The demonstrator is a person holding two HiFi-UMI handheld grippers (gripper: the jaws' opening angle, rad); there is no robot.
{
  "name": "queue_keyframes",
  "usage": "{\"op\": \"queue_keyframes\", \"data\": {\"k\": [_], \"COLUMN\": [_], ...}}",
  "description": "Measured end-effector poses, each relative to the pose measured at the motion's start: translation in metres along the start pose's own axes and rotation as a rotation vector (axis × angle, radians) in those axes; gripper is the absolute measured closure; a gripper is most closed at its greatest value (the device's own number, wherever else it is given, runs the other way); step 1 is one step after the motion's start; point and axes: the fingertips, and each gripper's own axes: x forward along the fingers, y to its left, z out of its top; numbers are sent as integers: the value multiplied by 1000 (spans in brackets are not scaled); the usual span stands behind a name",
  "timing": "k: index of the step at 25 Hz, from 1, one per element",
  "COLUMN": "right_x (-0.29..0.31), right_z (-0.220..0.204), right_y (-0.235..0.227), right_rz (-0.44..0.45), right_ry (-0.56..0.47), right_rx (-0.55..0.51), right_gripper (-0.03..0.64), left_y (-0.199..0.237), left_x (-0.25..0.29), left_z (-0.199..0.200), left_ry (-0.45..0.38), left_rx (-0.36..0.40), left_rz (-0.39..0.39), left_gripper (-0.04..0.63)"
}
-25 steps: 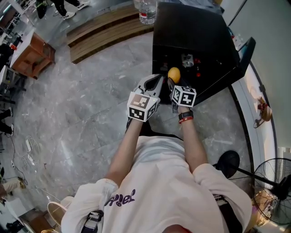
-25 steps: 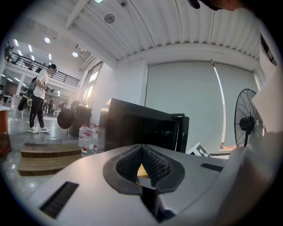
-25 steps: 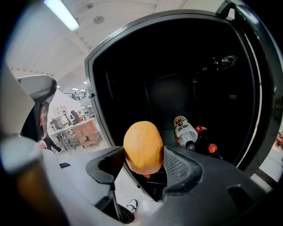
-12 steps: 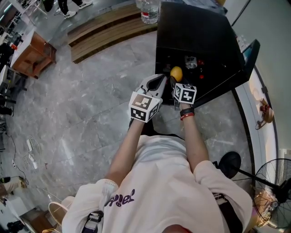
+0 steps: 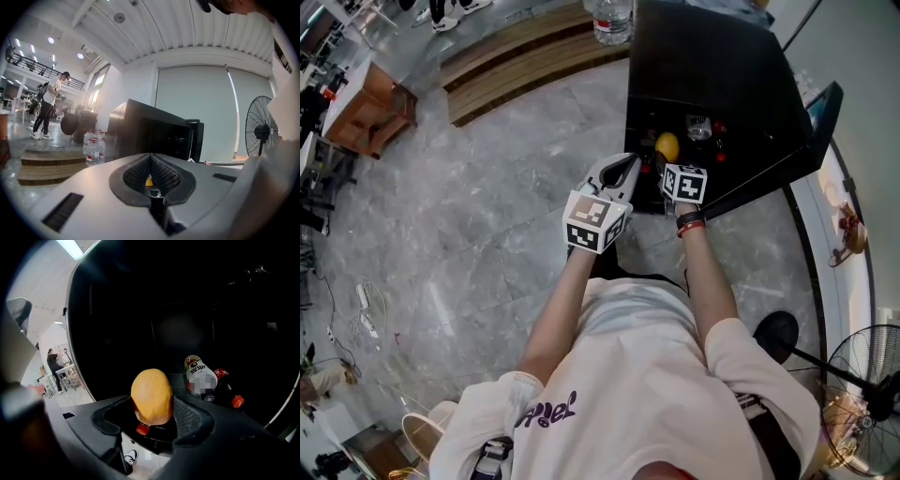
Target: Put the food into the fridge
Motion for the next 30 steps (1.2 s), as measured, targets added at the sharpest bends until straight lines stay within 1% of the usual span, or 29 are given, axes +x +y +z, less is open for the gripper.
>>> {"op": "queue_keyframes", "data": {"k": [5, 12, 21, 25, 30], "right_x": [13, 33, 60, 65, 75], "right_z": [-3, -2, -2, 4, 10], "right_y": [-4, -7, -17, -21, -21], "right_rz": [2, 5, -7, -36, -36], "right_ry": [10, 33, 58, 79, 81], "right_rx": [-14, -63, -70, -92, -93], "right_gripper": [324, 324, 324, 324, 324], "left_y": [1, 1, 2, 7, 14], "left_x": [0, 6, 11, 11, 10], "left_z": [-1, 0, -3, -5, -4], "left_ry": [3, 2, 9, 15, 17], "left_rx": [2, 5, 9, 6, 1], "left_rz": [-5, -12, -24, -22, -17], "left_gripper": [578, 578, 577, 578, 577]}}
